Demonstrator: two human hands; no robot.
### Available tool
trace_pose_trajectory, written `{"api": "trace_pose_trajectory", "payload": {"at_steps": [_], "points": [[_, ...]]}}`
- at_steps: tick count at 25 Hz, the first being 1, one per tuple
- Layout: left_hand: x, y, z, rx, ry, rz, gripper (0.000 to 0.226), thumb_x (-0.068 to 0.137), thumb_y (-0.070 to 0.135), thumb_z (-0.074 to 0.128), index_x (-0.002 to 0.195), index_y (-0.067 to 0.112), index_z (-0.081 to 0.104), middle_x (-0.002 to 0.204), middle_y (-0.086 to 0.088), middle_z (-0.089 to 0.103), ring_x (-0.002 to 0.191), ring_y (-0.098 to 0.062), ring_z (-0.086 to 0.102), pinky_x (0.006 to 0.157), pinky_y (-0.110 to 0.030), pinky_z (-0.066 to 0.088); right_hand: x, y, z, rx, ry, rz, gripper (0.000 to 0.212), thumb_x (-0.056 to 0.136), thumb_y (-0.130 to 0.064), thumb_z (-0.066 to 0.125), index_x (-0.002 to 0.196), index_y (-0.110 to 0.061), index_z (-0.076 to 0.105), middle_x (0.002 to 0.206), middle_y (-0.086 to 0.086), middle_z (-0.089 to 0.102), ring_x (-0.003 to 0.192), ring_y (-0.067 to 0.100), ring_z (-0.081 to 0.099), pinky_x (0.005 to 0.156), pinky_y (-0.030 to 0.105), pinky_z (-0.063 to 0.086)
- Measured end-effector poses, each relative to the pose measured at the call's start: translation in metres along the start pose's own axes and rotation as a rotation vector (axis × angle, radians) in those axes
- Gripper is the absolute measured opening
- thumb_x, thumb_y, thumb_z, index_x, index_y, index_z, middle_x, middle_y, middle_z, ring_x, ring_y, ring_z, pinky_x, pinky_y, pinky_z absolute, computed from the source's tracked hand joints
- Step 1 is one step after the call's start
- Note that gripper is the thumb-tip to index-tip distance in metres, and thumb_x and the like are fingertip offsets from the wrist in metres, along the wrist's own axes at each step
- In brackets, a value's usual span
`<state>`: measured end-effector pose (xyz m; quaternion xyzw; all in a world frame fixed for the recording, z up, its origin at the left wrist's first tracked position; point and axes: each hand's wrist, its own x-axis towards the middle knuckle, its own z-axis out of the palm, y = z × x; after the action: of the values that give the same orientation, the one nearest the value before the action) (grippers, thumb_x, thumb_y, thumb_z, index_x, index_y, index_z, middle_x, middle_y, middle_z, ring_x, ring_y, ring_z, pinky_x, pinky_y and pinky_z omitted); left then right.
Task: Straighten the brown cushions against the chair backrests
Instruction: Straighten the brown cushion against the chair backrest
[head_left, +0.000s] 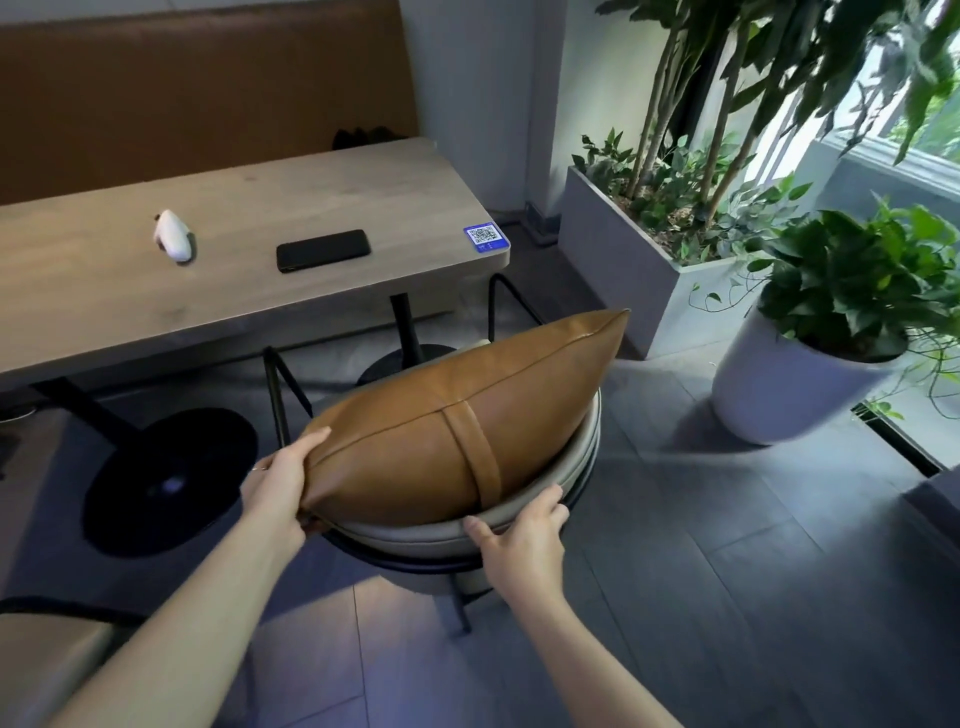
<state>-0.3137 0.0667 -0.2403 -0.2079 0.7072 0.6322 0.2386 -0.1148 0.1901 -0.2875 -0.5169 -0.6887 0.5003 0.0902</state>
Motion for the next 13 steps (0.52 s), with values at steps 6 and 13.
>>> {"api": "trace_pose_trajectory", "payload": {"at_steps": [6,13], "points": [[0.034,0.025,-0.014,0.122,-0.021,0.05,0.075,0.056,0.044,0.091,0.121,0.019,0.064,0.115,-0.014,0.069,0.094,-0.039,0.069,0.07,-0.06,0.06,-0.008,0.011,0.001,-0.004,-0.172,-0.054,0.102,0.089,-0.042,0.072,0.16,-0.015,0.004,0.143,0.006,0.052,0.128,0.023,0.055,0.102,0.034,0.044],[-0.021,0.038,0.005,0.85,0.401,0.834,0.062,0.084,0.025,0.069,0.142,0.02,0.046,0.155,-0.013,0.042,0.143,-0.036,0.035,0.112,-0.064,0.022,0.03,0.023,-0.055,0.104,-0.07,0.067,0.058,0.089,-0.04,0.072,0.138,-0.022,0.047,0.13,0.009,0.063,0.12,0.024,0.06,0.093,0.032,0.045]]}}
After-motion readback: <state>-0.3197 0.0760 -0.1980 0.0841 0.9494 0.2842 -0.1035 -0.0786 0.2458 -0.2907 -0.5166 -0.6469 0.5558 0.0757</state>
